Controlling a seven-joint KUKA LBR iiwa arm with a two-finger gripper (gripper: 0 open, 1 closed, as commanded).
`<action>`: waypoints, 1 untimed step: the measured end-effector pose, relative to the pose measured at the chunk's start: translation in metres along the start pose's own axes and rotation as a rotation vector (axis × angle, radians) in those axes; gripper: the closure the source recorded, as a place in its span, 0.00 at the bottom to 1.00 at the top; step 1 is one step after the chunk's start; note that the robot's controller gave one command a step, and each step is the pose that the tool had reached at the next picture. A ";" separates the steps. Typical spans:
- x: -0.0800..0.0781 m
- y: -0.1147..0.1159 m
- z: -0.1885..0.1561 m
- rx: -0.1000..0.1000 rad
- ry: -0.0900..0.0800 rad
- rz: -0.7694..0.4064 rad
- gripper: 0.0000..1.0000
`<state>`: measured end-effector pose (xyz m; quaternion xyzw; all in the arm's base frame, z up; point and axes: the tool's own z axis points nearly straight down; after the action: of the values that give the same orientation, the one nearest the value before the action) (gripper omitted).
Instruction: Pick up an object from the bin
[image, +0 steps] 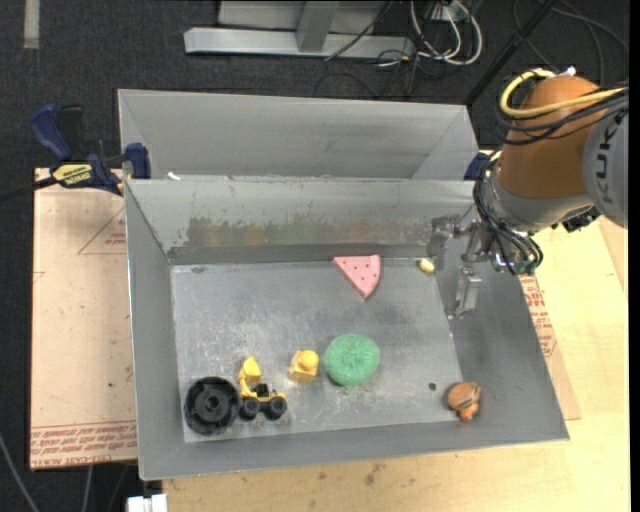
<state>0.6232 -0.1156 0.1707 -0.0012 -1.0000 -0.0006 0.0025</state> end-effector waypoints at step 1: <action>-0.001 0.000 -0.005 0.001 -0.006 -0.002 0.00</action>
Offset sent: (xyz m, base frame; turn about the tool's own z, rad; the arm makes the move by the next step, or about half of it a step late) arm 0.0136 0.0635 -0.0765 0.0315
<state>0.6245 -0.1153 0.1757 -0.0003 -1.0000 -0.0001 -0.0007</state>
